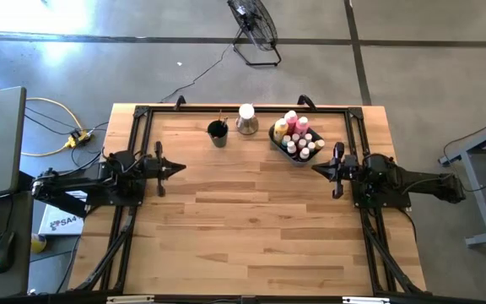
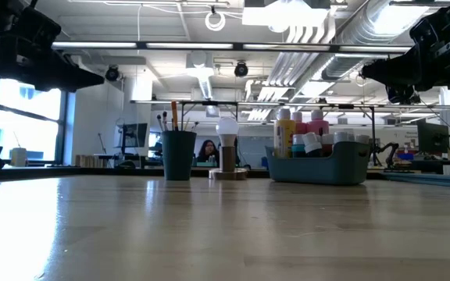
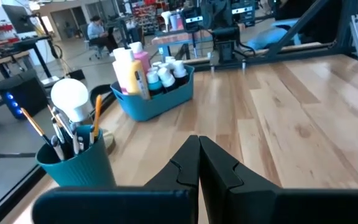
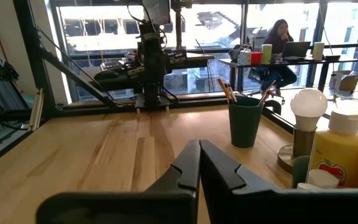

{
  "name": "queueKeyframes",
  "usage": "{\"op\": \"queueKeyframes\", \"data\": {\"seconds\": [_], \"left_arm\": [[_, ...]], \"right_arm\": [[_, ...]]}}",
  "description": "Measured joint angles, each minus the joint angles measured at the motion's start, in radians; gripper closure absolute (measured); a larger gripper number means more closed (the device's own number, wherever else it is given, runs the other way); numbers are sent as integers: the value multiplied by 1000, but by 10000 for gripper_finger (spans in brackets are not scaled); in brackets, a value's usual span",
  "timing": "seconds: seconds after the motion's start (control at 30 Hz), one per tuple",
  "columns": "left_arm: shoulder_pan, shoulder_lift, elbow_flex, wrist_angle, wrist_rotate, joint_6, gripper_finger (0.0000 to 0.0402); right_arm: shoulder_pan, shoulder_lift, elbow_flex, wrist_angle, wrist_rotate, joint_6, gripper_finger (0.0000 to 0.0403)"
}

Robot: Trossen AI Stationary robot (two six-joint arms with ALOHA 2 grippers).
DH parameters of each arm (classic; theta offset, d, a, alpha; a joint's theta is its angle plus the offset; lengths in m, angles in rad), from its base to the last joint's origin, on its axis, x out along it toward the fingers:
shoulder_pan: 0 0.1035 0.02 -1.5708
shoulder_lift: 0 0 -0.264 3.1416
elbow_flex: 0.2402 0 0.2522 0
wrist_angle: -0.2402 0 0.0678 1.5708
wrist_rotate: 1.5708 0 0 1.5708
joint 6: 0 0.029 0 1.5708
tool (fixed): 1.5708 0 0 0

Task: Pick & Place Paint Supplies
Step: Return to Home Position

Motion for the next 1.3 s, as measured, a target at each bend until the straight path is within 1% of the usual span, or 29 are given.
{"op": "queueKeyframes", "data": {"seconds": [0.37, 0.57, 1.3], "left_arm": [[0, 0, -8, -9, 7, -4, 402], [0, 0, -9, -22, 44, -22, 402], [0, 0, -11, -21, 34, -27, 402]], "right_arm": [[0, 0, -1, 2, -1, 0, 400], [0, 0, -1, -5, -4, -20, 400], [0, 0, -2, -10, -2, -26, 400]]}}
